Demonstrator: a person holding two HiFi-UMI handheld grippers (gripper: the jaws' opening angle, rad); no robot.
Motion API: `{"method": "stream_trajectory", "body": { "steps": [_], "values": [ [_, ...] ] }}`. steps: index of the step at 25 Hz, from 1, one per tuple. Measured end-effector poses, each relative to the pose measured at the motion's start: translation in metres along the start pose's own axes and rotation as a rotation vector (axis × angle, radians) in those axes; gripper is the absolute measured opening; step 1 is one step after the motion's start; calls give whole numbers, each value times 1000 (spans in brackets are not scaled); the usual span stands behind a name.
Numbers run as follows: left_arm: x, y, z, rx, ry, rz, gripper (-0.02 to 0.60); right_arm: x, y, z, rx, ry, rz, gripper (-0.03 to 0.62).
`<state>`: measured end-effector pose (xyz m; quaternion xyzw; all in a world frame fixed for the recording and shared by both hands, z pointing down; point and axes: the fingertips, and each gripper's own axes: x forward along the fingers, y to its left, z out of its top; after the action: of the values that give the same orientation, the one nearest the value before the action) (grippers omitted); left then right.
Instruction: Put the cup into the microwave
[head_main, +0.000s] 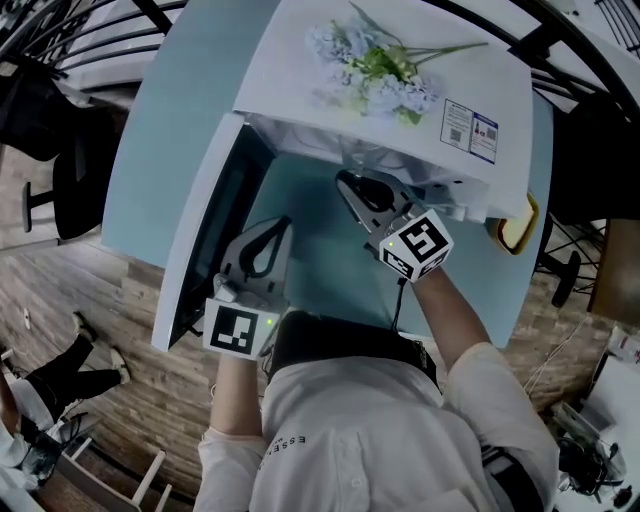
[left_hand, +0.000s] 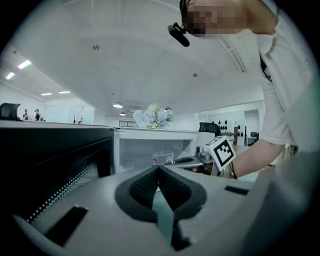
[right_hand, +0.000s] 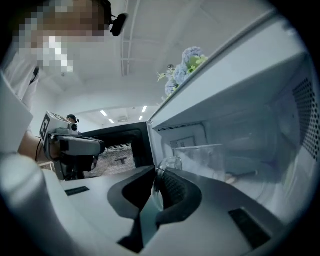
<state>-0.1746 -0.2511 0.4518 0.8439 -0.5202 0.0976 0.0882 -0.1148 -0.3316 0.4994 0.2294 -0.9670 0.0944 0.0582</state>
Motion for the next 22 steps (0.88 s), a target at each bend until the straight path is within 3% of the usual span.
{"method": "stream_trajectory", "body": {
  "steps": [22],
  "values": [
    [33, 0, -14, -21, 18, -34, 2, 16, -46, -17, 30, -17, -89, 29]
  ]
}}
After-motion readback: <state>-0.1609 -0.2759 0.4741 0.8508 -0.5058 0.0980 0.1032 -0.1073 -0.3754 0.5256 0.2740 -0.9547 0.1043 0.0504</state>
